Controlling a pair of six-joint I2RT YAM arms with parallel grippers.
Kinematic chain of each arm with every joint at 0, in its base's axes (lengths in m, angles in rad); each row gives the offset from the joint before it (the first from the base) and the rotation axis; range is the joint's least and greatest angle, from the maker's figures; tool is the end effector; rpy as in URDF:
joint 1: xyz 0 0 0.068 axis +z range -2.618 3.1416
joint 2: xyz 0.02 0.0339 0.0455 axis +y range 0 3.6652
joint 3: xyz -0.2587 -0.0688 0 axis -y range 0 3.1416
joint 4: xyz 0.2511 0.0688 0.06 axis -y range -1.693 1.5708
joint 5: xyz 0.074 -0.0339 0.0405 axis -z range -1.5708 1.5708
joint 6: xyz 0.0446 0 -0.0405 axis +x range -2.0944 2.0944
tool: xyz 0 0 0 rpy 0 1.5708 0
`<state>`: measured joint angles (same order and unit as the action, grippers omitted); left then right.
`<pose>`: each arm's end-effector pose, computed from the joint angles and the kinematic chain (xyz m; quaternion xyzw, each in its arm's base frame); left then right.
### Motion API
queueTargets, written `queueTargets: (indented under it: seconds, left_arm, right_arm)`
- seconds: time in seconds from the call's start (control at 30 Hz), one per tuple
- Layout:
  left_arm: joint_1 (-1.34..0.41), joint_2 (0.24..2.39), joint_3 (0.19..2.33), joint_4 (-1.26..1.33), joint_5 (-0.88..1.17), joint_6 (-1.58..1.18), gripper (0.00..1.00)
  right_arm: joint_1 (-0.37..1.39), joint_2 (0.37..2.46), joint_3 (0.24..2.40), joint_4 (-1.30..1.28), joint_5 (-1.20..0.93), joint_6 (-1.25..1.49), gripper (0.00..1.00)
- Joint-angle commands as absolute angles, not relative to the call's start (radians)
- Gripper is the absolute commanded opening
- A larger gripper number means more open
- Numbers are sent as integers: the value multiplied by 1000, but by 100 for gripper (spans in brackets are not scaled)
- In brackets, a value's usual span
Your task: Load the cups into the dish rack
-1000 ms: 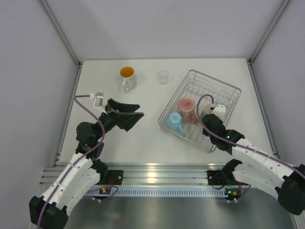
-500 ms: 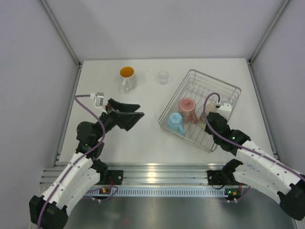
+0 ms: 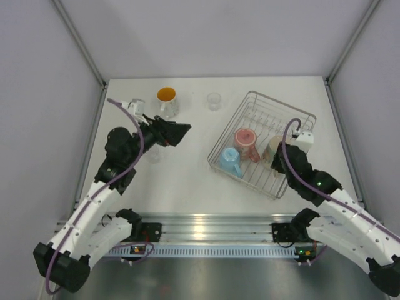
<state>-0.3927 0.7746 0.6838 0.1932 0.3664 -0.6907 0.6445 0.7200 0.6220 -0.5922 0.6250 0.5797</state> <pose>0.1839 -0.0935 0.3432 0.0359 0.6716 -0.4809 0.5625 0.1486 0.0790 0.2491 0.1031 0.8646 0.0054 0.4917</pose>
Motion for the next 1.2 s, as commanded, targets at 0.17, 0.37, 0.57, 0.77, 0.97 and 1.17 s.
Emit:
queueTargets:
  seconds: [0.17,0.37,0.57,0.77,0.97,1.17]
  left_arm:
    - [-396,1125,1144,-348,46,-318,89]
    - [-393,1331,1386,-488,-28,-197,88]
    - [-385,1477,1554,-523,19,-88,88]
    - [-328,1664,1704,-523,-5,-25,90]
    - [-296,1859,1860,-532,58,31,88]
    - [-295,2054,2064,-638,-27,45,84]
  right_arm:
    - [629,601,787,-661,526,546,52]
    - [629,476,807,-609,382,523,54]
    - [629,325,805,-520,275,514,57]
    - [630,287,796,-515,302,502,57]
    - [629,250,808,-542,345,482,58]
    - [630,203,804,-561,383,446,59]
